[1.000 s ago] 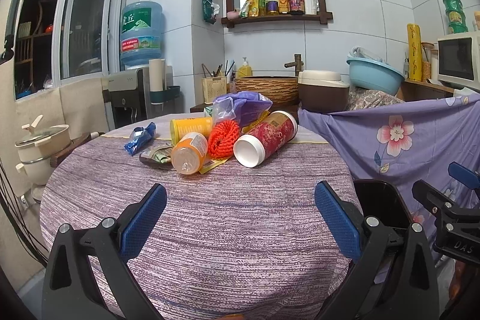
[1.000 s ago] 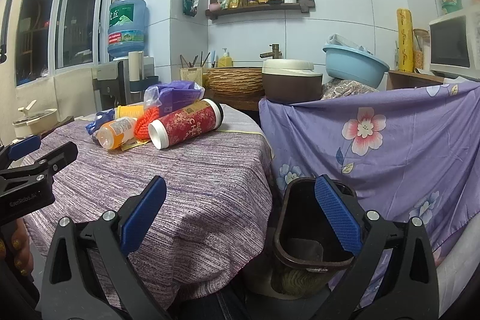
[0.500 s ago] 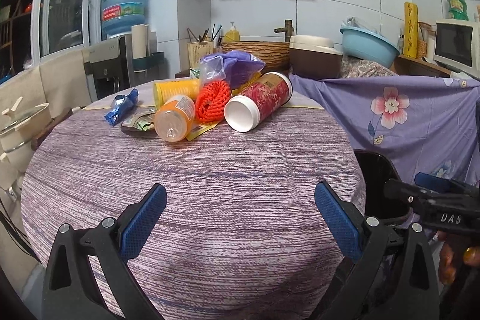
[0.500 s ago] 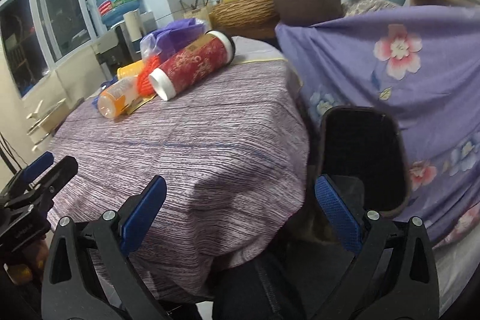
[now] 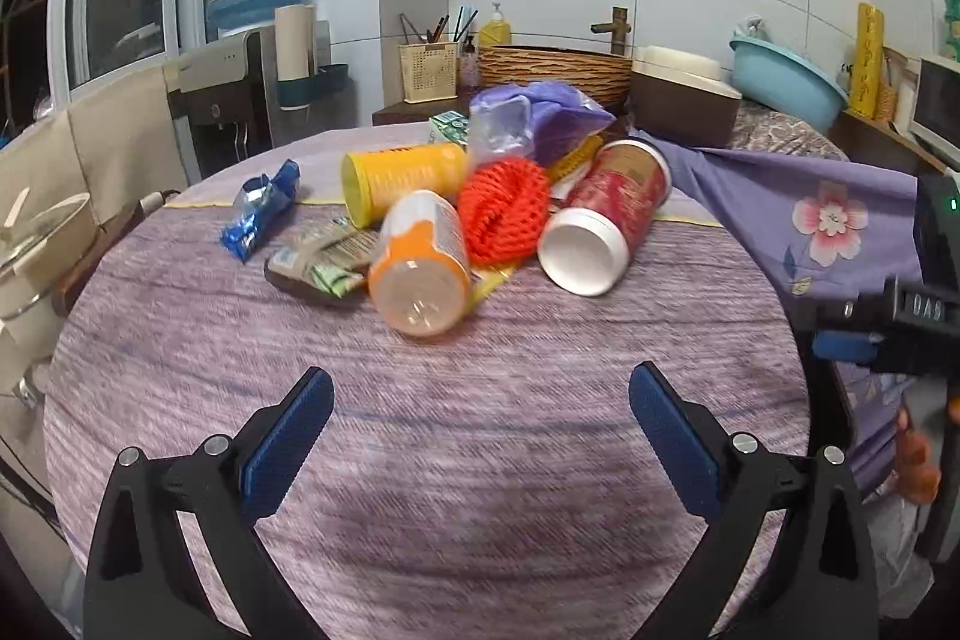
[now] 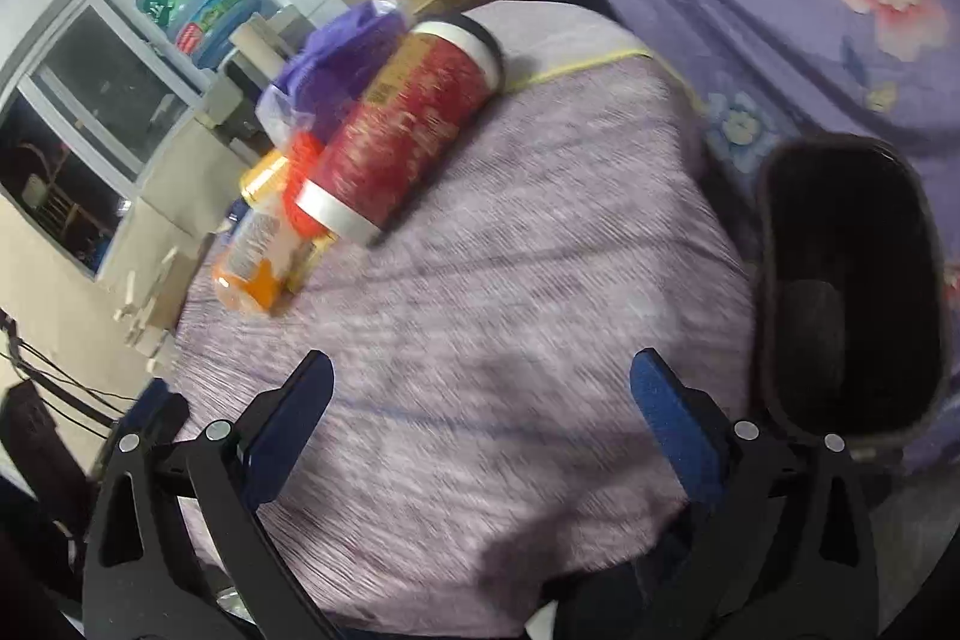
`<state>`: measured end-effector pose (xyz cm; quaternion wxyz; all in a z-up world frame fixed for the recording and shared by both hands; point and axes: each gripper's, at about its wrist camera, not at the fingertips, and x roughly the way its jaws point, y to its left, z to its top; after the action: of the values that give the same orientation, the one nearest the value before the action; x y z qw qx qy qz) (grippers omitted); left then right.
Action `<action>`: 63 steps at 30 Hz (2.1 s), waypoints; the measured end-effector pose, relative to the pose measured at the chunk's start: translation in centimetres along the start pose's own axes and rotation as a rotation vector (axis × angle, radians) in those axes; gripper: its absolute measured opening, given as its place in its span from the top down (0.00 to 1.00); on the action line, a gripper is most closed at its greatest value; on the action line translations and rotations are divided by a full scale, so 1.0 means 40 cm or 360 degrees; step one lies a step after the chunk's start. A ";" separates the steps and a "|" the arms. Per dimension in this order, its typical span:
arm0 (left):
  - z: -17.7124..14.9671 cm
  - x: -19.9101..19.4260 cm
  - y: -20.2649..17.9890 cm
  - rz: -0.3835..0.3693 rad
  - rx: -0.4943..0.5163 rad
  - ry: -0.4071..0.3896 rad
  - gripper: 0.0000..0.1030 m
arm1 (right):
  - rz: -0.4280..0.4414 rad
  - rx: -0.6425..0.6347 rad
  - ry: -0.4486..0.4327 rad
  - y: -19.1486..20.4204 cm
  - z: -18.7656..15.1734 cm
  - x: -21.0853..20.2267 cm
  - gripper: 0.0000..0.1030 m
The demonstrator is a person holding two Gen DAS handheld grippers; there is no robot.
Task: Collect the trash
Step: 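Grasp the red paper cup with the right tool while the left tool grasps the white bottle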
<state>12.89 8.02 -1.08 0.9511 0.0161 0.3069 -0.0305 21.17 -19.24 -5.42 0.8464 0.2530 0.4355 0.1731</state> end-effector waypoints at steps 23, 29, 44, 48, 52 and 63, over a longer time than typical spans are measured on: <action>0.173 0.188 0.143 -0.0057 0.0003 0.0283 0.05 | 0.0014 0.0627 0.0315 0.016 0.378 0.390 0.10; 0.218 0.230 0.143 -0.0111 0.0026 0.0334 0.05 | 0.0119 0.0615 0.0369 0.019 0.376 0.396 0.21; 0.271 0.419 0.131 -0.0150 0.0041 0.0729 0.19 | 0.0256 0.0114 0.0115 0.113 0.329 0.183 0.22; 0.264 0.466 0.122 -0.0160 0.0045 0.0830 0.26 | 0.0263 -0.0040 0.0019 0.140 0.300 0.113 0.22; 0.255 0.473 0.126 -0.0184 -0.0013 0.0852 0.38 | 0.0251 -0.0175 -0.0072 0.161 0.270 0.061 0.22; 0.223 0.351 0.151 -0.0173 -0.0094 0.0676 0.40 | 0.0202 -0.0315 -0.0177 0.154 0.215 -0.002 0.22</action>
<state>29.88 12.92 -1.98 0.8621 -0.0222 0.5015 -0.0688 27.77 -16.67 2.47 0.8774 0.2044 0.3518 0.2542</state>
